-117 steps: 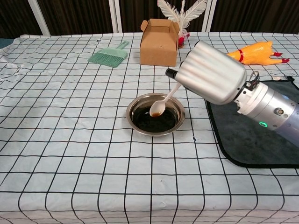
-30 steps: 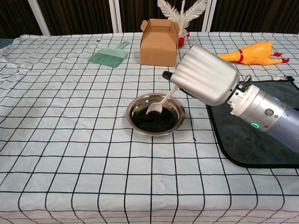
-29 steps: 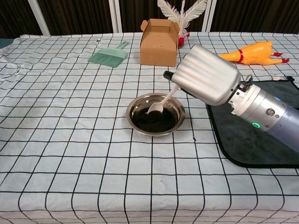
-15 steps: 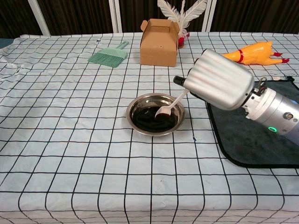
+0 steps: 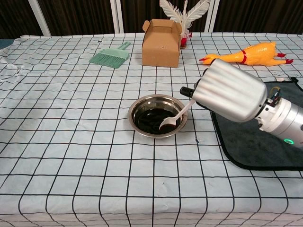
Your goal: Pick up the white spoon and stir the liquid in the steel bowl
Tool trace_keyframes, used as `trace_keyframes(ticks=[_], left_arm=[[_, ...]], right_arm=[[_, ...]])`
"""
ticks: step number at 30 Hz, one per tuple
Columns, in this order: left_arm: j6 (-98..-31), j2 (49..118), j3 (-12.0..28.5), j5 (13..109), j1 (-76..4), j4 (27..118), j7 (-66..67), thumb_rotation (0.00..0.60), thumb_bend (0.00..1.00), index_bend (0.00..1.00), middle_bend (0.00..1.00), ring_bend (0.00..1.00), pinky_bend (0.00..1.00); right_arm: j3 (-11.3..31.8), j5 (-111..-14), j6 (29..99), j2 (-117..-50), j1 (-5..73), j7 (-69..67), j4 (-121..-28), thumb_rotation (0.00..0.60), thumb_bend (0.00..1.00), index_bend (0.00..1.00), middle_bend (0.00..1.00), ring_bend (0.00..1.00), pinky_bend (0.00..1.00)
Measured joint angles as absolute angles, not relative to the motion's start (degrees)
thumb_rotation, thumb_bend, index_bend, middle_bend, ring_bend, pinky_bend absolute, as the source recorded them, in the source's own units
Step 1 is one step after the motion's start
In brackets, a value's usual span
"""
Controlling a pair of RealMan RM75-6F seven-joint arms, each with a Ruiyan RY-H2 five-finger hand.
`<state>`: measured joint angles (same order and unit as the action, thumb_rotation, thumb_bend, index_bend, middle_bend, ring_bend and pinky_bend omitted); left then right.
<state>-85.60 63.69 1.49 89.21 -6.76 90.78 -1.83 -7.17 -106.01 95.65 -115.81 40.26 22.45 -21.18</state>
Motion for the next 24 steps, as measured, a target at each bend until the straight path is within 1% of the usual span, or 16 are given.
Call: trace_keyframes(ticks=[13,24], left_arm=[[-85.9,63.6,1.8,88.8,-6.7,90.7,-2.0,0.6,0.73,0.15,0.0,0.0,0.0],[-85.9,63.6,1.9,88.8,-6.7,90.5,-2.3,0.6,0.73,0.15,0.0,0.0,0.0]], right_arm=[[-7.5,-107.7,97.2,-116.1,41.5,24.4,-26.4,0.6,0.47,0.72,0.83,0.96,1.0],[-5.1,-107.0,94.6,-118.5,44.0,25.5,-26.8,0.6,0.47,0.72,0.83,0.96,1.0]])
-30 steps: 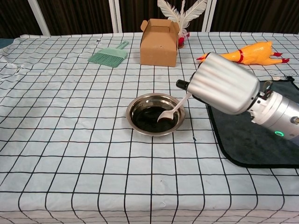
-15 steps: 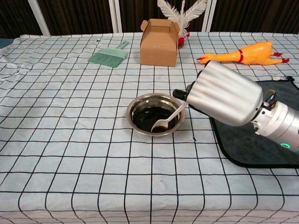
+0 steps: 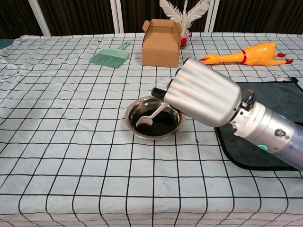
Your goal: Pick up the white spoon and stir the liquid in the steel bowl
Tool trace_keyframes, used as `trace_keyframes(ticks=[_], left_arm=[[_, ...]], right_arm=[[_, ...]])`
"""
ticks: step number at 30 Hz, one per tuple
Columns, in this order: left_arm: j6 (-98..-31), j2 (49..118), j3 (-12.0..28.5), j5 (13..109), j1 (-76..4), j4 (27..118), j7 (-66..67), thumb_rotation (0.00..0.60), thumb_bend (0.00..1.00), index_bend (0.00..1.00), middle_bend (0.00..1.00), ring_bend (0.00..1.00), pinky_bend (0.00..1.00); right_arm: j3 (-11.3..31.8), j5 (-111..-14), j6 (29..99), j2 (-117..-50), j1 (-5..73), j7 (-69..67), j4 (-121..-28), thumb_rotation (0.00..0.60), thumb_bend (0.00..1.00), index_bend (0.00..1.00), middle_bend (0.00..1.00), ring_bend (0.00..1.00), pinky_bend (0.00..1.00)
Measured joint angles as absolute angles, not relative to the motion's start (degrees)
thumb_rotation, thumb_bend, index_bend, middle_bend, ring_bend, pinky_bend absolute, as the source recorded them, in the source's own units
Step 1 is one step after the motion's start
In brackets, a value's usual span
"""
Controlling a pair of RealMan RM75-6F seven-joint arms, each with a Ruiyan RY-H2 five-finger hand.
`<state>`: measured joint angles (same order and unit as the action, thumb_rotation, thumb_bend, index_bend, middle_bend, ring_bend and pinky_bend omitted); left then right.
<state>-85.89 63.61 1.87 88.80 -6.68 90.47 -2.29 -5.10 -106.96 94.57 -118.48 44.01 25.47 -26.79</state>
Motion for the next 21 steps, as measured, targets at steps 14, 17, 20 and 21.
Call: trace_keyframes(ticks=[14,17,20,21], left_arm=[[-86.0,63.6,1.9,89.0,-6.7,90.5,-2.2,0.6,0.73,0.15,0.0,0.0,0.0],[-85.9,63.6,1.9,88.9,-6.7,90.6,-2.1,0.6,0.73,0.15,0.0,0.0,0.0],[-86.0,63.6,1.8,88.9,-6.6,90.3,-2.3,0.6,0.73,0.15,0.0,0.0,0.0],[-86.0,63.6,1.8,88.9,-6.6,90.3,-2.3,0.6,0.73,0.15,0.0,0.0,0.0]], right_arm=[[-2.4,-104.0,91.1,-119.8,45.2,24.5,-21.6,0.6,0.47,0.72,0.83,0.96,1.0],[-2.0,-103.3,90.7,-119.8,45.2,23.9,-20.7,0.6,0.47,0.72,0.83,0.96,1.0],[-2.3,-103.3,90.8,-119.6,44.8,23.6,-20.1,0.6,0.47,0.72,0.83,0.96,1.0],[-2.4,-103.3,90.9,-119.5,44.7,23.5,-20.0,0.6,0.47,0.72,0.83,0.96,1.0]])
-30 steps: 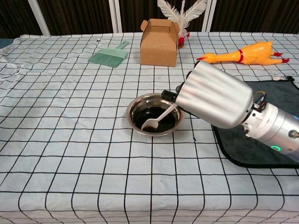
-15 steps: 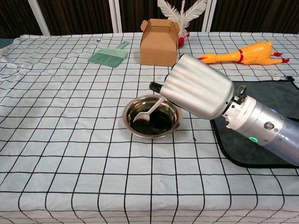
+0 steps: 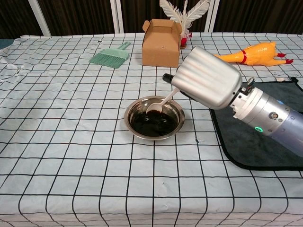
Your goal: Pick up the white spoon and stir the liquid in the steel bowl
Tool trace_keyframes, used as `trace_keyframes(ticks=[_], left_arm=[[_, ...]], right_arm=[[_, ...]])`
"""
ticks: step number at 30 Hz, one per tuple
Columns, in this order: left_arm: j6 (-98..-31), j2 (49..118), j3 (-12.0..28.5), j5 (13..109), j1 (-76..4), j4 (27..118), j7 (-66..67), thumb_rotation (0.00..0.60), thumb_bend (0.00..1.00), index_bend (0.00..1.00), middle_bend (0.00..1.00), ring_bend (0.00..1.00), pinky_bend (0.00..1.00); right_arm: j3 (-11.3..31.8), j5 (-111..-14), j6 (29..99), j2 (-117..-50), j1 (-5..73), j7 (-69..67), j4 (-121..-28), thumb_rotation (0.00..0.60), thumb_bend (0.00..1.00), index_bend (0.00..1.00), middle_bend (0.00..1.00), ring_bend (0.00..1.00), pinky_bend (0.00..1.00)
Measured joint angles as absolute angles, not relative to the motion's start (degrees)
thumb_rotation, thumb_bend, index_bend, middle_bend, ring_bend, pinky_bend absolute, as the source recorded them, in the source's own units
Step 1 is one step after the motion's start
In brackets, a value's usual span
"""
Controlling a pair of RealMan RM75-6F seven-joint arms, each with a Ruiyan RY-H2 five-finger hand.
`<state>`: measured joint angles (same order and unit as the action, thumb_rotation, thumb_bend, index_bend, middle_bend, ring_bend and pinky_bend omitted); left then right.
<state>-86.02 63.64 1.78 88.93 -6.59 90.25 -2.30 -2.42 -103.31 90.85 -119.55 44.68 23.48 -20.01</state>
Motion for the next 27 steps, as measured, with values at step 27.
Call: trace_keyframes(ticks=[27], left_arm=[[-86.1,63.7,1.8,89.2,-6.7,90.3,-1.4,0.6,0.73,0.15,0.0,0.0,0.0]], right_arm=[[-5.0,-105.3,90.0,-114.0,44.3,24.4,-31.4,0.6,0.45,0.67,0.83,0.96,1.0]])
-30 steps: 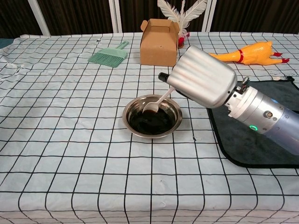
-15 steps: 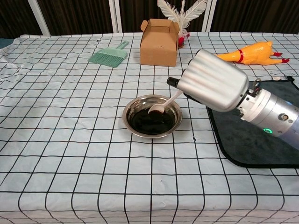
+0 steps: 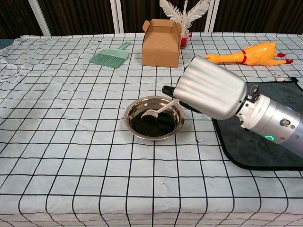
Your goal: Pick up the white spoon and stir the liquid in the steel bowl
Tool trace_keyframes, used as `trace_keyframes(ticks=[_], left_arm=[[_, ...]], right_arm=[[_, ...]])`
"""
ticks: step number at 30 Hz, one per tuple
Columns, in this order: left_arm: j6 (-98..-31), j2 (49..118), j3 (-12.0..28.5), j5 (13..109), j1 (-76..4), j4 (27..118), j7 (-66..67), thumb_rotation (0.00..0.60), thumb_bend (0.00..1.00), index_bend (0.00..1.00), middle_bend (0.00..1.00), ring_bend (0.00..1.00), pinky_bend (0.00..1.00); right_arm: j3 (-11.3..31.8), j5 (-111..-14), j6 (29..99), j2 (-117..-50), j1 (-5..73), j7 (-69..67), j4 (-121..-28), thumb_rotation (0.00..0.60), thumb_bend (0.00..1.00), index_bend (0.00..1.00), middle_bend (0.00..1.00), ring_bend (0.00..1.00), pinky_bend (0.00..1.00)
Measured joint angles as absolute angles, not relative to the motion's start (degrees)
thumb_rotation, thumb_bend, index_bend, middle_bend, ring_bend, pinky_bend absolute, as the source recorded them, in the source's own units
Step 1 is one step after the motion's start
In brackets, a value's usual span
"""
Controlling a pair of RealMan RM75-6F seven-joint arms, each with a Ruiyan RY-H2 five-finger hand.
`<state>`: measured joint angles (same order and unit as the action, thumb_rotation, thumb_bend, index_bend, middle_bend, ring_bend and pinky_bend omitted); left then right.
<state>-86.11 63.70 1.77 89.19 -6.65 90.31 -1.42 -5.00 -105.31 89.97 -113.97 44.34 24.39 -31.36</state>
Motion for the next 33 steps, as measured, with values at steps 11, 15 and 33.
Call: trace_keyframes(ticks=[11,15,33], left_arm=[[-86.0,63.7,1.7,89.2,-6.7,90.3,-1.6,0.6,0.73,0.15,0.0,0.0,0.0],[-86.0,63.7,1.7,89.2,-6.7,90.2,-1.6,0.6,0.73,0.15,0.0,0.0,0.0],[-86.0,63.6,1.7,89.1,-6.6,90.5,-1.3,0.6,0.73,0.15,0.0,0.0,0.0]], right_arm=[[-2.7,-102.8,84.3,-112.1,44.9,27.2,-38.5,0.6,0.4,0.37,0.83,0.96,1.0],[-2.1,-102.1,83.0,-111.0,44.9,28.2,-41.3,0.6,0.39,0.26,0.81,0.95,1.0],[3.4,-95.8,80.7,-101.3,41.8,32.6,-59.0,0.6,0.31,0.12,0.46,0.59,0.64]])
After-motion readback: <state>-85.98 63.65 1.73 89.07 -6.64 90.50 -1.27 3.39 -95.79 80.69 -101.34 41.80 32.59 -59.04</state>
